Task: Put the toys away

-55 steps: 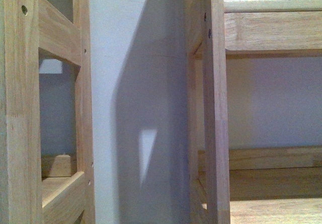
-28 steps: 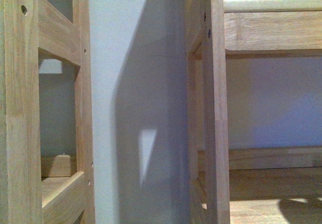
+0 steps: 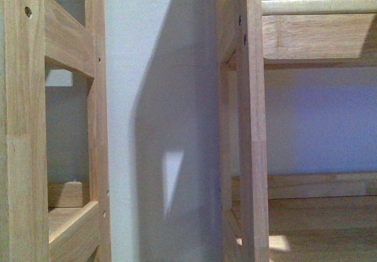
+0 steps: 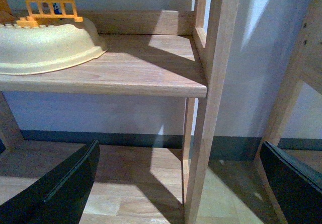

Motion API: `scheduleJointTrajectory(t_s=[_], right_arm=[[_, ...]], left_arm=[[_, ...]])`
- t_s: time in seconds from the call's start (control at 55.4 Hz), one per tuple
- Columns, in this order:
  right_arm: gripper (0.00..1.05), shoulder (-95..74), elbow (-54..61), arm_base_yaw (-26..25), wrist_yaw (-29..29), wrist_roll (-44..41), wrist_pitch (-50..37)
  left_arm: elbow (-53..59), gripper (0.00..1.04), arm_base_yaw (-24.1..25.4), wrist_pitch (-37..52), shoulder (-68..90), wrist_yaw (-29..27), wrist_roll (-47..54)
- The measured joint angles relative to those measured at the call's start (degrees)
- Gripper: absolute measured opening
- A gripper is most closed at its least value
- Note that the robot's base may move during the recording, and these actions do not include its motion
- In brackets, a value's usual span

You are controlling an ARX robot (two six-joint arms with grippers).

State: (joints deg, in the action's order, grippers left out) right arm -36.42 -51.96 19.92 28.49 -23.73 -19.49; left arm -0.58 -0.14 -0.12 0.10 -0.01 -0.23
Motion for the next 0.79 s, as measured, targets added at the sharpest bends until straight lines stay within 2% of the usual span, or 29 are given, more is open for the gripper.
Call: scheduleJointTrajectory(t_s=[0.108, 0.199, 0.343, 0.415, 0.506, 0.578, 0.668, 0.795], right_arm=[[0.07, -2.2, -5.4, -2.0, -2.4, 0.0, 1.3], [0.07, -4.0, -10.0, -5.8, -5.9, 0.9, 3.7], [0.07, -6.1, -15.4, -18.0, -15.6, 8.1, 10.1], [0.07, -7.3, -17.8, -26.7, -23.2, 13.9, 12.5], [0.07, -9.6, -20.5, -36.8, -32.2, 21.3, 13.1], [0.07, -12.2, -22.9, -42.0, -36.7, 25.9, 12.3], [0.07, -17.7, -26.6, -44.2, -38.9, 31.7, 10.6], [0.07, -23.2, -29.4, -42.9, -39.8, 34.9, 9.3]], left_arm=[[0.0, 0.98, 0.0, 0.0, 0.0, 0.0, 0.0], [0.0, 0.98, 0.0, 0.0, 0.0, 0.0, 0.0], [0.0, 0.98, 0.0, 0.0, 0.0, 0.0, 0.0], [0.0, 0.98, 0.0, 0.0, 0.0, 0.0, 0.0], [0.0, 0.98, 0.0, 0.0, 0.0, 0.0, 0.0], [0.0, 0.98, 0.0, 0.0, 0.0, 0.0, 0.0], [0.0, 0.98, 0.0, 0.0, 0.0, 0.0, 0.0], [0.0, 0.98, 0.0, 0.0, 0.0, 0.0, 0.0]])
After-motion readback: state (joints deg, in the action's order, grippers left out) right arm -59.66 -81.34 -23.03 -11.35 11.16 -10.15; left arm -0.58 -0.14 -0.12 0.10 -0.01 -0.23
